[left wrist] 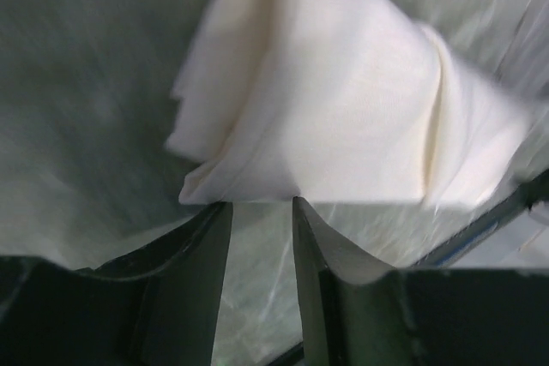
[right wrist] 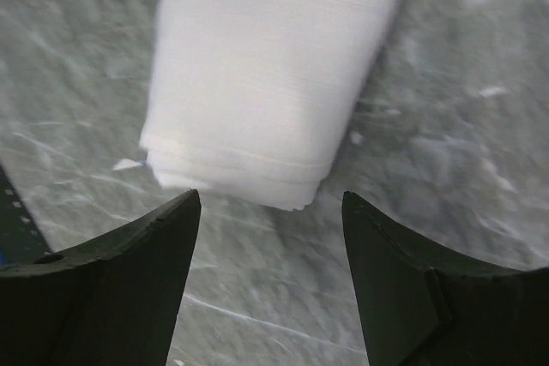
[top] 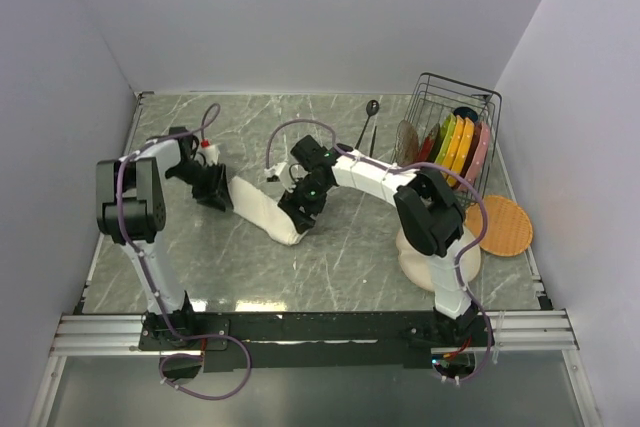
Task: Fold the napkin into a case and place the utensils inside
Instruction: Rotate the smaller rectangle-folded napkin at the center of the board, then move the smaller rectangle folded napkin to the center of the board.
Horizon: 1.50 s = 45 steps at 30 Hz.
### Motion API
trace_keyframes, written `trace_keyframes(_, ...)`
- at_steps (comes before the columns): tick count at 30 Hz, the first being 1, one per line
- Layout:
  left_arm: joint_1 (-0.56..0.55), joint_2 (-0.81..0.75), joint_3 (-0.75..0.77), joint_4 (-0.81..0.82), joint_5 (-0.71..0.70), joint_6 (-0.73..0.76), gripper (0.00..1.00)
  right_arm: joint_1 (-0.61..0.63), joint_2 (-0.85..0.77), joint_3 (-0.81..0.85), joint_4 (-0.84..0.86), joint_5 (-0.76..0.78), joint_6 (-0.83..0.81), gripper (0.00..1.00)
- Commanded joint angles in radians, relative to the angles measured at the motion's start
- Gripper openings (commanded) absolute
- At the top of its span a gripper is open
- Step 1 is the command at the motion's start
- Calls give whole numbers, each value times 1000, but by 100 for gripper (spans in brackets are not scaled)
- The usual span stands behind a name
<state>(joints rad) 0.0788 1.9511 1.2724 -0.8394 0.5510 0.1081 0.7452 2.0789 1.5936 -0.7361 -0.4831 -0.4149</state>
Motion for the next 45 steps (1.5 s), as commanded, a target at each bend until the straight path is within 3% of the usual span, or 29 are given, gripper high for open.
trace_keyframes(1,1,129,172,92,0,-64,43,69,49,48,64,-120,77,74)
trace_keyframes(6,1,197,350,62,76,-90,45,109,93,175,84,-186,145,77)
trace_keyframes(15,-2,95,254,100,119,-68,46,-30,-58,112,113,-204,248,84)
trace_keyframes(22,-37,106,191,126,155,-100,46,-174,-74,212,78,-2,278,88)
trace_keyframes(28,-43,-109,33,252,133,-139,50,-253,-111,194,87,187,290,89)
trace_keyframes(33,-112,-95,10,206,104,-100,50,-313,-56,298,52,426,369,87)
trace_keyframes(36,-123,-113,-8,255,128,-163,50,-339,-23,350,43,509,389,86)
trace_keyframes(45,-128,-126,48,293,32,-163,50,-351,46,379,90,600,413,80)
